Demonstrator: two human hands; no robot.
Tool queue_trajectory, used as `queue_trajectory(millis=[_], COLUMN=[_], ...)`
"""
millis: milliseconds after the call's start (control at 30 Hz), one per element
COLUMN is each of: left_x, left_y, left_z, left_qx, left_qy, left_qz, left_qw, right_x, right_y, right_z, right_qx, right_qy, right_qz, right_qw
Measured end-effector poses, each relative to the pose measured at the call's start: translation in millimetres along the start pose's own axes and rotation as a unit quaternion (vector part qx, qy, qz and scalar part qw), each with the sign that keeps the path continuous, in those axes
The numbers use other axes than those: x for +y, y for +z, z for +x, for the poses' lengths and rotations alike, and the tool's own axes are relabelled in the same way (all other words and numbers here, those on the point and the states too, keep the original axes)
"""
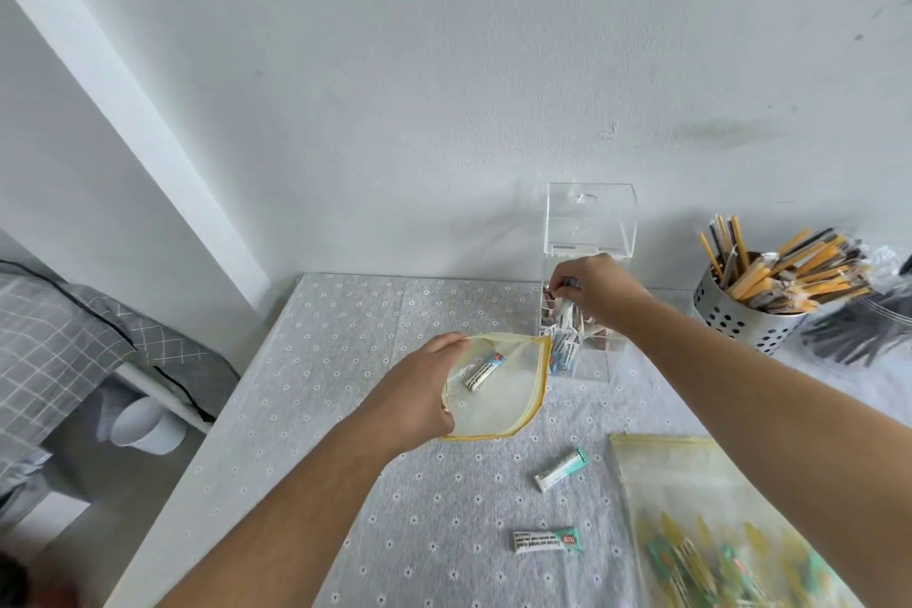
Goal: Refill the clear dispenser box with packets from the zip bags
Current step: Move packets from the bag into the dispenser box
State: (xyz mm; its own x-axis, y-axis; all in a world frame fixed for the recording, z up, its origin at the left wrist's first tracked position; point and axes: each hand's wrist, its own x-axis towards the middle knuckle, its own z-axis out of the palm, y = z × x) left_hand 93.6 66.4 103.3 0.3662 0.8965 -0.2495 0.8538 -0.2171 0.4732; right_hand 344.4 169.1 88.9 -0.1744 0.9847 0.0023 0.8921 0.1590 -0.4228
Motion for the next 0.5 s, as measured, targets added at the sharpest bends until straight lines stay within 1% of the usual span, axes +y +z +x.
queue_trajectory(millis=[133,200,400,500], left_x=[1,2,3,4], left_y=[0,0,0,0], left_z=[1,1,1,1], left_qx=[0.000,0.000,-0.010,-0.011], left_qy=[-0.001,-0.002,-0.002,-0.001], left_qz=[0.001,0.005,0.003,0.002], left_qw=[1.000,1.000,1.000,1.000], right_x=[4,6,5,4], right_y=[-6,-6,14,20], right_z=[-1,-2,-7,-12], right_qx=[0.029,0.030,-0.037,-0.073], right_qy=[0.005,0.000,-0.021,-0.020], right_qz=[0.019,0.012,-0.033,-0.073], right_qw=[0.999,0.999,0.999,0.994])
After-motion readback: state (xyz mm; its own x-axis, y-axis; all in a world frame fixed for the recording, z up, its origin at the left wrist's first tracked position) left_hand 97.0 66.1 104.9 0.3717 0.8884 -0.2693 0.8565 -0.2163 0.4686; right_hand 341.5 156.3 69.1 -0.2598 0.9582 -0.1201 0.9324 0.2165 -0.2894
